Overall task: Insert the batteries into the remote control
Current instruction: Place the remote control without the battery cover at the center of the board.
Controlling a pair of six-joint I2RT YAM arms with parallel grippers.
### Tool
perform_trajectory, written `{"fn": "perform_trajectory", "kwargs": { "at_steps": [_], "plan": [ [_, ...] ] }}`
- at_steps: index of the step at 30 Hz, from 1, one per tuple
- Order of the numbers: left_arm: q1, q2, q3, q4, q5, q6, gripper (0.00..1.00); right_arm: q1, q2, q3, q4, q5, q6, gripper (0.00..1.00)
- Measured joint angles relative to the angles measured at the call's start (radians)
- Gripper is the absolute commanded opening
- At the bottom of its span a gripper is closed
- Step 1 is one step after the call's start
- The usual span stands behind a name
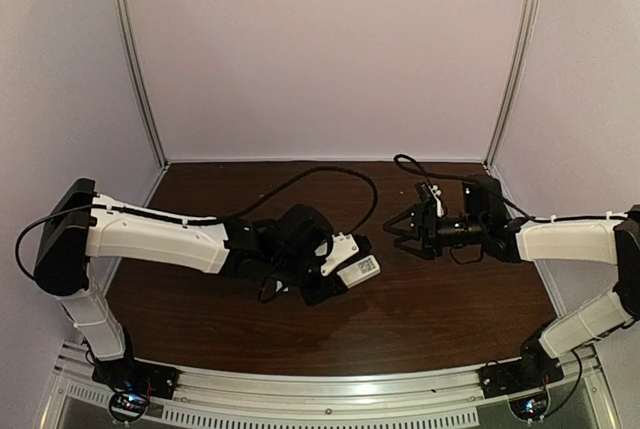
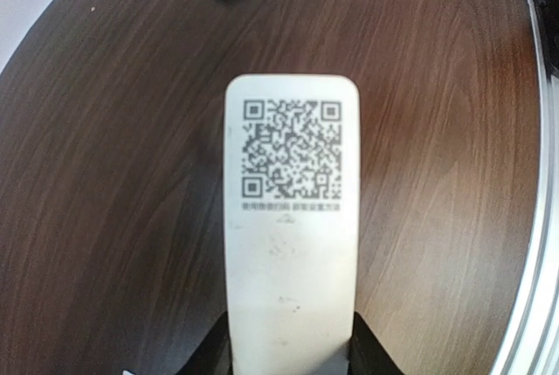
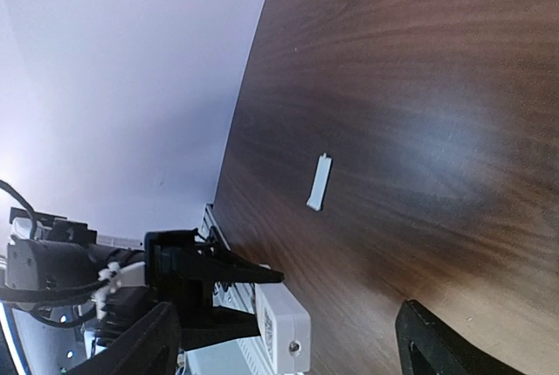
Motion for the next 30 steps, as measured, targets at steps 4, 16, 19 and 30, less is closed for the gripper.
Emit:
{"fn": "perform_trajectory", "kwargs": {
  "at_steps": [4, 16, 19, 30],
  "plan": [
    [0.017, 0.001, -0.034, -0.013, 0.012, -0.018, 0.27, -0.097, -0.055, 0.041, -0.098, 0.018, -0.068, 0.90],
    [0.108, 0.125, -0.041, -0.034, 0.019, -0.033, 0.30, -0.156, -0.121, 0.280, -0.404, 0.052, -0.093, 1.00],
    [0.113, 0.140, -0.037, -0.052, 0.019, -0.033, 0.31, -0.156, -0.141, 0.360, -0.456, 0.053, -0.052, 1.00],
    [0.117, 0.192, 0.012, -0.094, 0.022, -0.019, 0.59, -0.152, -0.146, 0.512, -0.583, 0.083, 0.039, 1.00]
  ]
}}
